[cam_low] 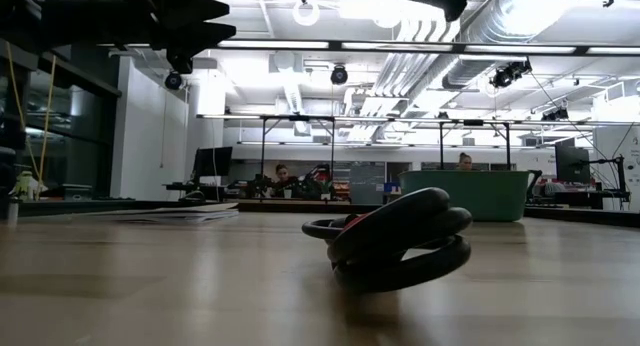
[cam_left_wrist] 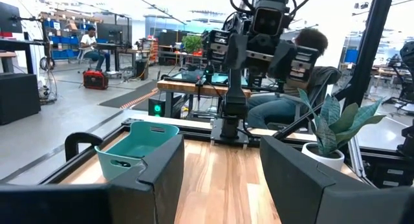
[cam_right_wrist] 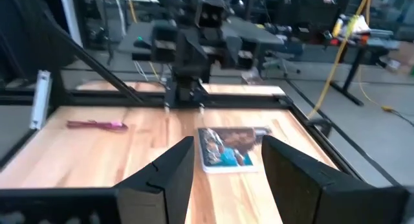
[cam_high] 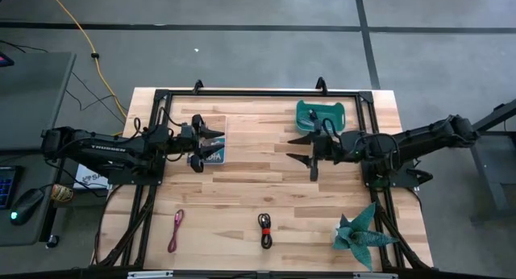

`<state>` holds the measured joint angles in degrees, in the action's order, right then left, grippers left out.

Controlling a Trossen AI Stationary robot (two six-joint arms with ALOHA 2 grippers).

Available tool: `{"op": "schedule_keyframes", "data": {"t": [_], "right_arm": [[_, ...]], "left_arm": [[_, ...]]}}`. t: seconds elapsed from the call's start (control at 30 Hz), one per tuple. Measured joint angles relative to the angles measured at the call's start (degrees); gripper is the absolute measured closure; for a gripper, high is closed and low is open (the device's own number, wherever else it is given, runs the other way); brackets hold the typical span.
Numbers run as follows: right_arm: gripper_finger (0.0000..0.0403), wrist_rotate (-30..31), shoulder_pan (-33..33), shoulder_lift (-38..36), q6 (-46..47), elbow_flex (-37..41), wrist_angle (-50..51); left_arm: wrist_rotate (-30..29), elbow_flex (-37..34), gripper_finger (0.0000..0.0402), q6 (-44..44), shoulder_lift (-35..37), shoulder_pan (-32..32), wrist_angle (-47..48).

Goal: Pick and place USB-C Cables
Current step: Put the pink charger cable into the green bin

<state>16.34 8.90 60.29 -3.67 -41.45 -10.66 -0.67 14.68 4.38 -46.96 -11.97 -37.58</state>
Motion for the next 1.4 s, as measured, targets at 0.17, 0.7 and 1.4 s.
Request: {"op": "schedule_keyframes", "data": {"t": [0.17,0.7,1.4], "right_arm": [[0.0229,0.00,-3.29,-0.03,0.95,0.00,3.32],[0.0389,-16.40,-14.73,-4.04,5.48,-0.04,6.55],[0.0403,-17.01,-16.08,-26.62,7.95,11.05,14.10]], "left_arm": [[0.00,0.00,0.0220,0.01,0.00,0.00,0.00],[0.00,0.00,0.0220,-0.02,0.00,0.00,0.01],[0.00,0.00,0.0220,0.14,0.00,0.00,0.04]]}}
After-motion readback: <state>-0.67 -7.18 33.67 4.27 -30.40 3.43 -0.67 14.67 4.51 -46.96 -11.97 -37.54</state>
